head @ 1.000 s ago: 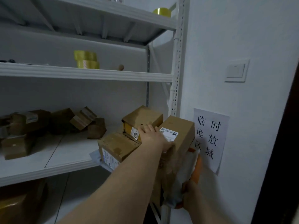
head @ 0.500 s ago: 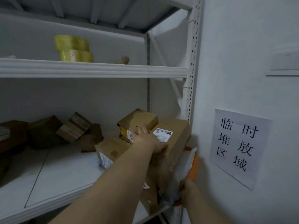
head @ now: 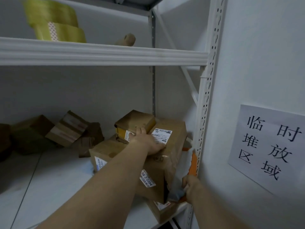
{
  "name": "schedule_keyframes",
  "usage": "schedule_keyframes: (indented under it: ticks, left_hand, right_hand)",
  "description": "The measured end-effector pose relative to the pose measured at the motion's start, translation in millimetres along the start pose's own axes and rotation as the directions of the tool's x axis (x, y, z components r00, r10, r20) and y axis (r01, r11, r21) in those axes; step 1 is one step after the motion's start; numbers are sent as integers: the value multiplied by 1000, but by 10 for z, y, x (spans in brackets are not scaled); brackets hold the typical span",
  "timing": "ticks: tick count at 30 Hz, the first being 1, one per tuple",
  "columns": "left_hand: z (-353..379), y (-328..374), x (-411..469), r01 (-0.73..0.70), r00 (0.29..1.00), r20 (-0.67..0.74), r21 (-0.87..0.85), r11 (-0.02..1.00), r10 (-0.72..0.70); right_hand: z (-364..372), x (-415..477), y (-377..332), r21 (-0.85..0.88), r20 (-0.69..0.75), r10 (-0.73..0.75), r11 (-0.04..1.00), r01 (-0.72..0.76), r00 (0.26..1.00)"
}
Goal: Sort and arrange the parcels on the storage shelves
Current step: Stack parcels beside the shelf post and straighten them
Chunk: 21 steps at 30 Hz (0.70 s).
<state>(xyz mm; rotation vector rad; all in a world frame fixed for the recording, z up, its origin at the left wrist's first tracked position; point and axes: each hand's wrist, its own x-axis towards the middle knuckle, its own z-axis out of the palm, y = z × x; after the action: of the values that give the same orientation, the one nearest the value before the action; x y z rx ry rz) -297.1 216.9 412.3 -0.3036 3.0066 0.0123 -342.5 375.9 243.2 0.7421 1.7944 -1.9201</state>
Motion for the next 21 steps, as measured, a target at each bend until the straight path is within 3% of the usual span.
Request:
schedule_keyframes:
  ticks: [5, 11, 15, 21]
  left_hand:
    - [-5, -34, 219, 1, 1000, 20, -2, 1000, -1]
    - [-24, 83, 217, -40, 998, 35, -103, 994, 44]
    - [-47, 128, 174, -24, 985, 162, -206, 978, 59]
    - [40, 164, 195, -30, 969, 244, -66, 997, 45]
  right_hand:
    - [-49, 174, -280, 285, 6, -77, 956, 72, 997]
    - [-266, 351, -460, 236, -38, -42, 970, 50, 998]
    - [-220, 361, -382, 196, 116, 3, 980, -26, 993]
    - [-222, 666, -298, -32, 144, -6, 999, 11, 990]
